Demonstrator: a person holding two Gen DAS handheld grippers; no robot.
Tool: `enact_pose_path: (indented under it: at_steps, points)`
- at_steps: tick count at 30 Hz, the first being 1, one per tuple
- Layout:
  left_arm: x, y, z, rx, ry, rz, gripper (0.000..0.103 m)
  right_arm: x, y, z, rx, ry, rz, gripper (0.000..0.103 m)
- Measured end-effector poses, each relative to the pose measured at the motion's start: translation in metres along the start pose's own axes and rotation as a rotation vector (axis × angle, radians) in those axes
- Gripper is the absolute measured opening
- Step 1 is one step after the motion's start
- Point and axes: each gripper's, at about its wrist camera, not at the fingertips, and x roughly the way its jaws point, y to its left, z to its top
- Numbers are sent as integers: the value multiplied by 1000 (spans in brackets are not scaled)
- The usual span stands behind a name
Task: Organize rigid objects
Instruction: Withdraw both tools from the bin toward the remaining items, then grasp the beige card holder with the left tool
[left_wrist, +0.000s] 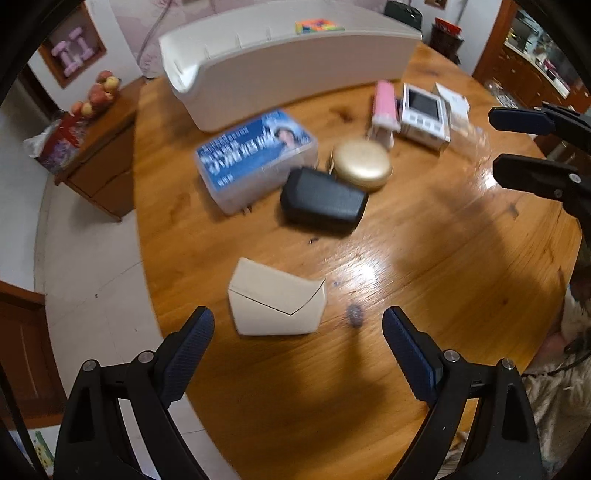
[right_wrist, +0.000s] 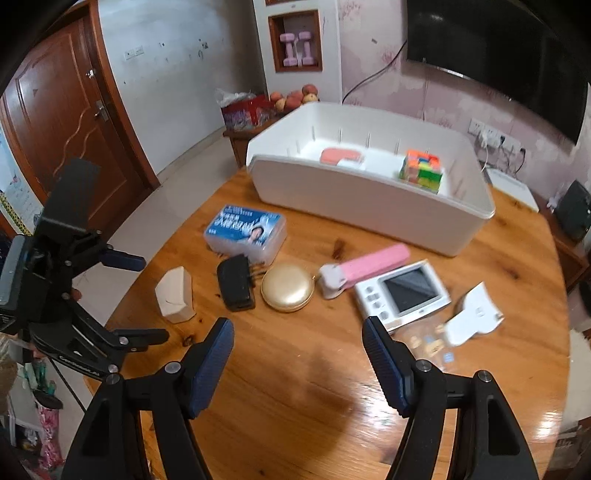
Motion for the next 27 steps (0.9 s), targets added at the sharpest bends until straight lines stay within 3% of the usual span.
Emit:
enact_pose_path:
  at_steps: [7, 15, 19, 22, 27]
  points:
    - [29, 0, 0, 30, 36, -15, 95, 14, -14, -15, 35, 25, -4, 73]
    - [28, -3, -1, 52, -11, -30, 95, 16, -52, -33, 130, 19, -74, 73]
    - [24, -7, 0, 66, -36, -32, 85, 15, -72, -37, 187, 8, -107, 73]
    - [17, -9, -2, 73, -64, -38, 67, 12, -81, -36, 209, -10, -131, 73]
    - [12, -16, -8, 49, -75, -12, 67, 8, -90, -36, 225, -36, -169, 73]
